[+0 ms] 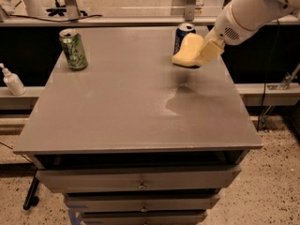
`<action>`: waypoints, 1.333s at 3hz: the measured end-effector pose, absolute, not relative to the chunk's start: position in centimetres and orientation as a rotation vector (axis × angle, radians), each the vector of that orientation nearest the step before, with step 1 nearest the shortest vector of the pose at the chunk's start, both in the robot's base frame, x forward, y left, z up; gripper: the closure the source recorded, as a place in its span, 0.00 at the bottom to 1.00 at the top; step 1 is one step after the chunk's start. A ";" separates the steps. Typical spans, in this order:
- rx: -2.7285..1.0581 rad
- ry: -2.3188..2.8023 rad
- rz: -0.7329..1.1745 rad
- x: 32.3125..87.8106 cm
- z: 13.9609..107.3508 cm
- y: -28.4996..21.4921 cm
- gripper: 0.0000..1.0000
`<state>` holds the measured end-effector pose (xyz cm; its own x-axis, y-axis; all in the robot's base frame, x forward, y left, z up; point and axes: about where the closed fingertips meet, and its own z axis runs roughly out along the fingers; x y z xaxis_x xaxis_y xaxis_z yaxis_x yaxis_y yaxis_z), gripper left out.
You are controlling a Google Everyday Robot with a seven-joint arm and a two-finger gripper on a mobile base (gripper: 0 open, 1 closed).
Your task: Move sponge near pepsi can
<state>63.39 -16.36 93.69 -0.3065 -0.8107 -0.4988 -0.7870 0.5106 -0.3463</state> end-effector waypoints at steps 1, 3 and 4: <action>-1.255 2.140 -0.091 65.7 92.3 -17.2 1.00; -1.229 2.183 -0.115 66.9 88.4 -18.8 1.00; -1.255 2.187 -0.106 67.1 87.5 -18.8 1.00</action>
Offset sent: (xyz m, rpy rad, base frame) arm 0.0445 -0.0374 -0.0401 -0.0374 -0.0306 -0.1282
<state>67.11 -18.84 87.52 -0.3661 -0.8066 -0.4641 -0.7580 0.5478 -0.3540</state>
